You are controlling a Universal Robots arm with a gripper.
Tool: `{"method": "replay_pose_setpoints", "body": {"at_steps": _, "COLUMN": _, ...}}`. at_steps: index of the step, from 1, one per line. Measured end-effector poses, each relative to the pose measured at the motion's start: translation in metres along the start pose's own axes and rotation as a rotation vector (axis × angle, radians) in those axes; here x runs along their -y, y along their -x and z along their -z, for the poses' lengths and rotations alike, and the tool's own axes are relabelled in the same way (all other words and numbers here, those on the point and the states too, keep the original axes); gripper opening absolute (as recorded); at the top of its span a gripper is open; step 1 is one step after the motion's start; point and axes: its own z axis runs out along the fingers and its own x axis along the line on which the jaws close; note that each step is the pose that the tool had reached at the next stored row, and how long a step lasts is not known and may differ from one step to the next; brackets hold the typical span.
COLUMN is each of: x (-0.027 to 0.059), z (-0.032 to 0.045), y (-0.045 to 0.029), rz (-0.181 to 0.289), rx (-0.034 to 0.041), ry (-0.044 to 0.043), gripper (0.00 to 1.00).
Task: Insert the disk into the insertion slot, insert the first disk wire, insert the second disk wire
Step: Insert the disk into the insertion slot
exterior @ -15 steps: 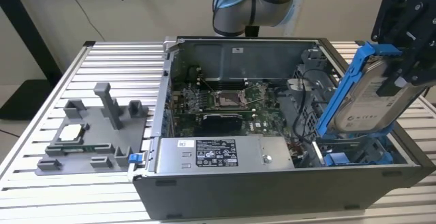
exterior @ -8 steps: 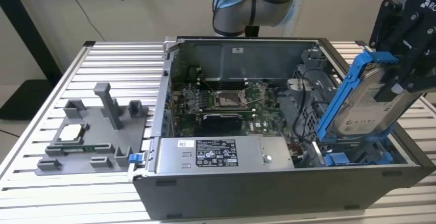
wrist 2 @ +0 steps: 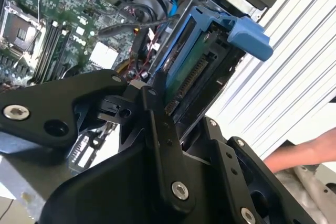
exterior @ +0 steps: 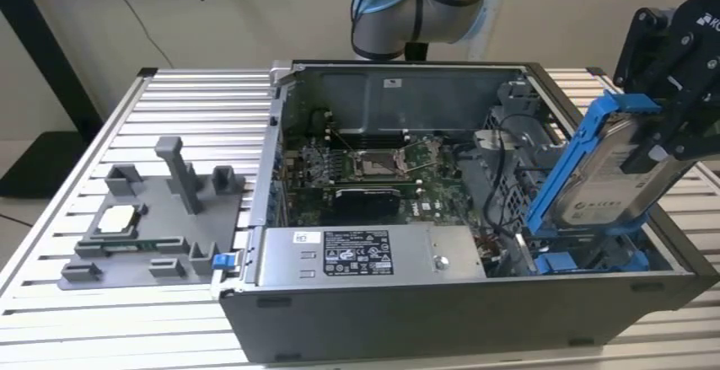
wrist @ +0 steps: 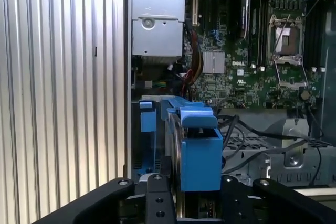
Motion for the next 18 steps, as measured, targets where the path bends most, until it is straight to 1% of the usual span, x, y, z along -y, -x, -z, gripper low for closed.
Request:
{"method": "replay_pose_setpoints", "body": {"at_steps": 2, "x": 0.0018, "z": -0.0017, "y": -0.0002, "rz": 0.0, "rx": 0.0007, "ry": 0.0001, "gripper": 1.0}}
{"method": "replay_pose_setpoints", "body": {"at_steps": 6, "x": 0.0021, "z": -0.0057, "y": -0.0007, "rz": 0.0, "rx": 0.0019, "ry": 0.0001, "gripper": 1.0}}
{"method": "replay_pose_setpoints", "body": {"at_steps": 13, "x": 0.0026, "z": -0.0153, "y": -0.0018, "rz": 0.0, "rx": 0.0022, "ry": 0.0001, "gripper": 1.0}}
{"method": "replay_pose_setpoints", "body": {"at_steps": 18, "x": 0.004, "z": -0.0201, "y": -0.0023, "rz": 0.0, "rx": 0.004, "ry": 0.0001, "gripper": 1.0}}
